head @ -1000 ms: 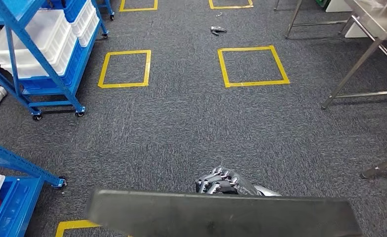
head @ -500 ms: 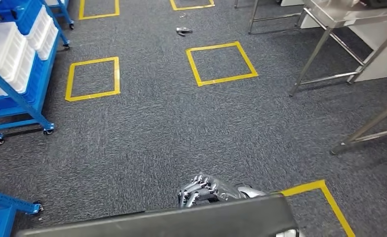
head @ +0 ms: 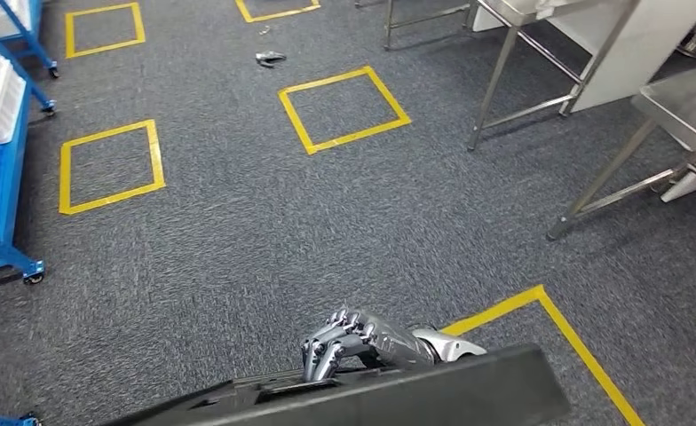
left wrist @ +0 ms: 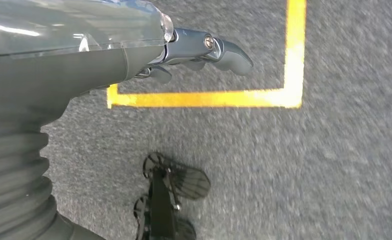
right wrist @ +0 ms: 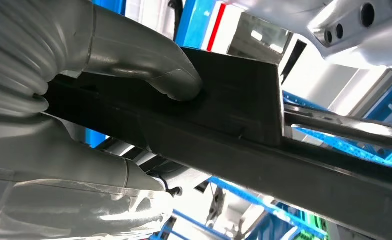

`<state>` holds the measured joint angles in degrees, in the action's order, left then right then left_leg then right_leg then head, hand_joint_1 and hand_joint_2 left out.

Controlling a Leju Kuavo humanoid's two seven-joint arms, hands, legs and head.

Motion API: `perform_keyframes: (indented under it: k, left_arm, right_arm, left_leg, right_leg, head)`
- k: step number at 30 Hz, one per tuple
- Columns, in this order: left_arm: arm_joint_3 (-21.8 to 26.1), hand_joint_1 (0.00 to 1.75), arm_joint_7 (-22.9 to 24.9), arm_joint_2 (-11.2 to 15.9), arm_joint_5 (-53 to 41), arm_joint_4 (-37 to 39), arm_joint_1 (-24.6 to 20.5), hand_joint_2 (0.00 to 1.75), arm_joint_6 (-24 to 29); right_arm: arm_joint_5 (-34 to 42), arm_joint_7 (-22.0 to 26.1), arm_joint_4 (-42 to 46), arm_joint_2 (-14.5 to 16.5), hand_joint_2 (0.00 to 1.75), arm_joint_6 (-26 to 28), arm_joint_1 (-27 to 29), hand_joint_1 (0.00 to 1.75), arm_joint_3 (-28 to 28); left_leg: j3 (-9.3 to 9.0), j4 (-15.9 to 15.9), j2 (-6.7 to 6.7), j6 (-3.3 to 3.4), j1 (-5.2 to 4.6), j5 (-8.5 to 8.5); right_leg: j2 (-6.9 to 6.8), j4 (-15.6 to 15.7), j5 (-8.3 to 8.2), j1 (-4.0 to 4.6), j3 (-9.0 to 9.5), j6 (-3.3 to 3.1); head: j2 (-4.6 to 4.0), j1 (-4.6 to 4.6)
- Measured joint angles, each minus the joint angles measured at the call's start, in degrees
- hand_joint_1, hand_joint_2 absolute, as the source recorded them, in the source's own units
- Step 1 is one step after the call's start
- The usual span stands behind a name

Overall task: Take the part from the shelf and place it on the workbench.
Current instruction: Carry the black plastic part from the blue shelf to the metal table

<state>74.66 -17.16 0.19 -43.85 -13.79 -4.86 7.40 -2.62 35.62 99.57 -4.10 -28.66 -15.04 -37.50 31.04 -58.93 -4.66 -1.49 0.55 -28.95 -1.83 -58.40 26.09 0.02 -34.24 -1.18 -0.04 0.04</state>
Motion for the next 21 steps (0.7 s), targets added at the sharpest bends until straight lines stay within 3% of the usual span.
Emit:
perform_keyframes:
  k: [2, 4, 5, 11, 12, 14, 16, 18, 20, 21]
  left_arm:
    - [0.0, 0.0, -0.3, -0.2, -0.2, 0.0, 0.1, 1.75, -0.3]
    - [0.0, 0.0, -0.5, -0.4, -0.3, 0.0, 0.4, 1.75, -0.4]
    - [0.0, 0.0, -0.5, -0.4, -0.3, 0.0, 0.5, 1.75, -0.4]
    - [0.0, 0.0, -0.5, -0.5, -0.4, 0.0, 0.6, 1.75, -0.5]
    - [0.0, 0.0, -0.6, -0.5, -0.4, 0.0, 0.6, 1.75, -0.5]
    - [0.0, 0.0, -0.6, -0.6, -0.6, 0.0, 0.5, 1.75, -0.6]
    - [-0.1, 0.0, -0.4, -1.0, -1.2, 0.0, 0.4, 1.75, -0.5]
    - [-0.4, 0.0, -0.1, -1.3, -1.6, 0.1, 0.3, 1.75, -0.5]
    - [-0.5, 0.0, 0.3, -1.3, -1.5, 0.1, 0.4, 1.75, -0.4]
    - [-0.5, 0.0, 0.5, -1.3, -1.4, 0.1, 0.5, 1.75, -0.4]
  right_arm:
    - [-0.5, 0.0, -0.4, 0.1, 1.75, 0.2, -0.2, 1.75, -0.5]
    - [-0.8, -0.1, -1.1, 0.3, 1.75, 0.3, -0.3, 1.75, -1.0]
    - [-0.9, -0.1, -1.3, 0.3, 1.75, 0.3, -0.3, 1.75, -1.2]
    - [-0.9, -0.1, -1.5, 0.3, 1.75, 0.3, -0.3, 1.75, -1.3]
    - [-1.0, -0.1, -1.7, 0.3, 1.75, 0.3, -0.3, 1.75, -1.4]
    - [-1.0, -0.1, -2.1, 0.4, 1.75, 0.3, -0.5, 1.75, -1.8]
    - [-1.0, -0.1, -2.6, 0.6, 1.75, 0.5, -1.0, 1.75, -2.4]
    - [-1.0, -0.2, -2.8, 0.8, 1.75, 0.9, -1.2, 1.75, -2.9]
    - [-1.4, -0.2, -2.8, 0.8, 1.75, 1.7, -1.2, 1.75, -3.4]
    - [-1.6, -0.2, -2.8, 0.8, 1.75, 2.2, -1.0, 1.75, -3.6]
  left_leg:
    - [2.39, -5.6, 2.99, -0.41, 0.3, -3.27]
    - [6.01, -13.1, 4.03, -0.63, 0.38, -6.48]
    - [7.2, -15.4, 4.11, -0.71, 0.38, -7.2]
    - [8.02, -16.9, 4.12, -0.76, 0.39, -7.37]
    - [7.87, -16.4, 4.14, -0.76, 0.4, -6.71]
    - [5.07, -9.3, 5.2, -0.73, 0.69, -2.14]
    - [1.75, -1.2, 6.38, 0.27, 1.01, 1.73]
    - [1.05, 0.6, 5.92, 1.64, 0.99, 1.81]
    - [1.01, 0.7, 4.59, 2.16, 0.78, 1.85]
    - [1.02, 0.7, 3.87, 2.27, 0.66, 1.81]
  right_leg:
    - [1.16, 0.2, -0.17, -0.25, 0.11, -0.54]
    - [2.46, 0.2, -0.18, -0.24, 0.08, -0.78]
    - [2.94, 0.1, -0.18, -0.22, 0.07, -0.81]
    - [3.41, 0.1, -0.18, -0.21, 0.07, -0.82]
    - [3.73, 0.0, -0.17, -0.22, 0.08, -0.81]
    - [5.28, -0.4, -0.01, -0.3, 0.11, -0.55]
    - [7.42, -0.9, 0.09, -0.38, -0.4, 0.73]
    - [6.14, -3.5, 1.59, -0.32, -1.95, 1.99]
    - [3.24, -9.9, 5.07, -0.35, -5.0, 2.4]
    - [2.68, -13.5, 6.51, -0.45, -6.73, 2.53]
  head:
    - [0.0, -0.1]
    - [0.0, -0.17]
    - [0.0, -0.17]
    - [0.0, -0.17]
    - [0.0, -0.17]
    - [0.0, -0.17]
    - [0.0, -0.19]
    - [0.0, 0.03]
    - [0.0, 0.25]
    - [0.0, 0.25]
